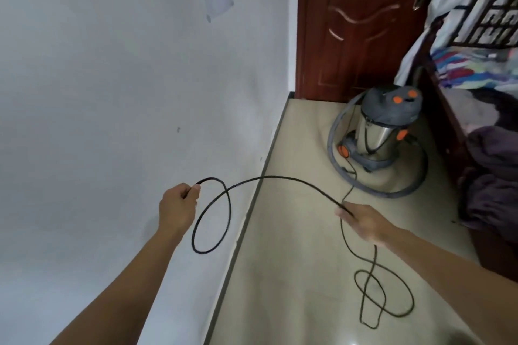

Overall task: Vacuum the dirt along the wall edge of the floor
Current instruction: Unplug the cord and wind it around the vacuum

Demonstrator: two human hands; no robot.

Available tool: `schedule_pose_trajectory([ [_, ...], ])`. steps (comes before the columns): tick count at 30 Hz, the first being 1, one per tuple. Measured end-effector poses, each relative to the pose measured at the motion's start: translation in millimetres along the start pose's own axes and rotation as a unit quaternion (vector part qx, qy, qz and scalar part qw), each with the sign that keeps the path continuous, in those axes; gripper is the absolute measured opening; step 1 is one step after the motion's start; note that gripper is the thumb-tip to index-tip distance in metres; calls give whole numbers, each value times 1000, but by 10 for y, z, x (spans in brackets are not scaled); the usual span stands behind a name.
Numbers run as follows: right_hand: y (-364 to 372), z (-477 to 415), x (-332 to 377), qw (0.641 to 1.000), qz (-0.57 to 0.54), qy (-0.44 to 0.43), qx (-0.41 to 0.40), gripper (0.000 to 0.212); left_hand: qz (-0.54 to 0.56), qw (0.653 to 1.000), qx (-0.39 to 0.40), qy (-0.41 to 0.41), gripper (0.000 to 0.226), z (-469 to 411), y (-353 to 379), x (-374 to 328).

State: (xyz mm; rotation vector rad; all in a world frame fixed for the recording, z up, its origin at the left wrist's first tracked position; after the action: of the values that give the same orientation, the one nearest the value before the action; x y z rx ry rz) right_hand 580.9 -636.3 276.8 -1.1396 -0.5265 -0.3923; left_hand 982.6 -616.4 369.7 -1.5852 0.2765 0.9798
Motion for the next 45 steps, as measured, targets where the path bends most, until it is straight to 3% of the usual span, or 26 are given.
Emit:
schedule_pose_trajectory([
  [3,-255,-231,540,995,-5,-100,13,17,47,998,26,-24,33,-226,279,-233],
  [7,-425,-602,1043,975,-72,-204,43,9,141,980,125,-70,23,-484,712,-582],
  [12,-817,-1266,1192,953,-225,-196,-47,15,186,947,251,-79,17,-904,1236,-951],
  [15,-1039,-1610,1159,950,-242,-179,-80,19,155,941,301,-25,15,-1285,1427,-1224],
  [19,-1348,-1949,1054,953,-232,-143,-133,20,106,925,360,60,30,-1776,1624,-1762],
  [23,-1605,-2186,620,963,-166,-55,-206,27,109,905,405,70,46,-2124,1729,-2281],
  [27,-1719,-2325,-309,940,-64,149,-300,19,288,876,385,-33,46,-2851,1712,-2608],
  [31,-1689,-2238,-1468,884,-147,355,-266,28,387,865,300,-107,44,-3709,1703,-2746],
  [34,-1685,-2415,-1968,865,-186,416,-210,39,354,889,276,-91,42,-4066,1911,-2857],
  [36,-1747,-2755,-2002,892,-135,402,-153,41,304,909,278,-60,35,-4165,2200,-2967],
  [39,-1912,-3389,-1707,949,18,310,-50,40,206,934,291,-8,21,-4255,2721,-3206],
  [42,-2276,-3810,-1230,987,43,148,-47,28,128,943,305,45,19,-4272,3164,-3441],
  [45,-2687,-4003,-738,997,27,-18,-71,30,97,933,341,66,13,-4262,3483,-3656],
])
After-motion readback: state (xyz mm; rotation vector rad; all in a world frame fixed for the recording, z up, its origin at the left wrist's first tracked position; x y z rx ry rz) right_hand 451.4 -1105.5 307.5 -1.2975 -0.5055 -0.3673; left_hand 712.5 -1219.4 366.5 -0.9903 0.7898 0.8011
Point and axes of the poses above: each hand's wrist, its own z-axis away from the middle knuckle, its own y-axis out of the palm, x = y × z, the point moved 2 cm from there along -z, towards the middle knuckle, and after that the axes turned 7 degrees about -z, right-handed, at the moved point
